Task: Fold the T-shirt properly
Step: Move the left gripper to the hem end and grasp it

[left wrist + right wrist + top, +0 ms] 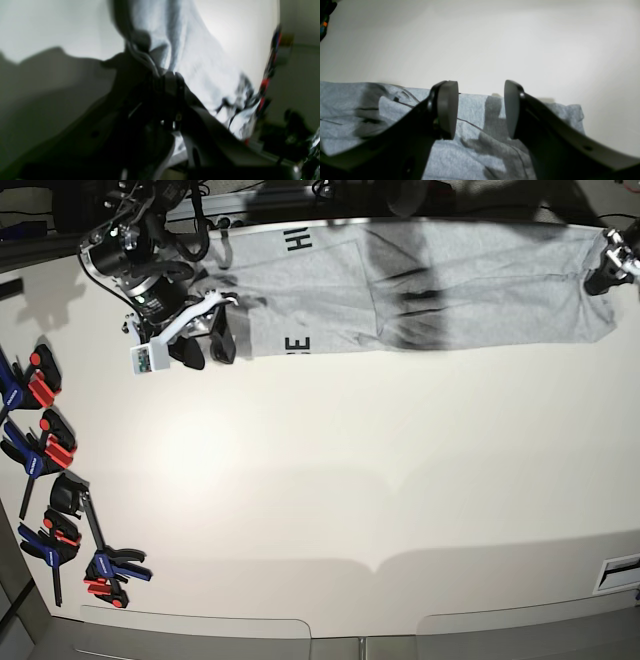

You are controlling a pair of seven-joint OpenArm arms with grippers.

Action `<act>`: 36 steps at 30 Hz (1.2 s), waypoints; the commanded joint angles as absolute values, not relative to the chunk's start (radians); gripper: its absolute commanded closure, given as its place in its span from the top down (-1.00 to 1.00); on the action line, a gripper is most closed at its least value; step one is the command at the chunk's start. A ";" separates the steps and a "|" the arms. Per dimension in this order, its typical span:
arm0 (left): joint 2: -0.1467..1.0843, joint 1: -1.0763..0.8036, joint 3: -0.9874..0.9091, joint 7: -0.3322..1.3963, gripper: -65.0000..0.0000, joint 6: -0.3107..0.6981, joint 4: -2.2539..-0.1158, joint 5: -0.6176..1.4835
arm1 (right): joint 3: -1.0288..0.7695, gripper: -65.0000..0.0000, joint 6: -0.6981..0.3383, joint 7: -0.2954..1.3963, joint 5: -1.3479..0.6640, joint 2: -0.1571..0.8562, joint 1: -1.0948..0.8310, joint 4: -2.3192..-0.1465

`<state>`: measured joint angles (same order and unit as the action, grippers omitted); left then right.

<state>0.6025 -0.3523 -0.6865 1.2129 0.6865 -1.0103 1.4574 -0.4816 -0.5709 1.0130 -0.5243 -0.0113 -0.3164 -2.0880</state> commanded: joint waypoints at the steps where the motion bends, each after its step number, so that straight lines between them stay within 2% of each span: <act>1: 0.625 -0.358 -0.693 1.222 -1.00 0.698 -1.056 1.484 | -0.484 -0.14 -0.568 0.984 -0.532 -0.006 -0.310 -2.101; 8: 0.563 -0.397 -0.693 1.233 -1.00 0.698 -1.288 1.484 | -0.484 -0.14 -0.568 0.972 -0.497 -0.006 -0.311 -2.101; 20: 0.423 -0.402 -0.676 1.269 -1.00 0.698 -1.568 1.484 | -0.485 -0.14 -0.567 0.917 -0.391 -0.005 -0.310 -2.083; 28: 0.390 -0.435 -0.529 1.268 -1.00 0.698 -1.725 1.484 | -0.485 -0.14 -0.541 0.895 -0.343 0.014 -0.249 -1.944; 36: 0.327 -0.434 -0.373 1.260 -1.00 0.698 -1.772 1.484 | -0.485 -0.14 -0.542 0.898 -0.351 0.020 -0.188 -1.837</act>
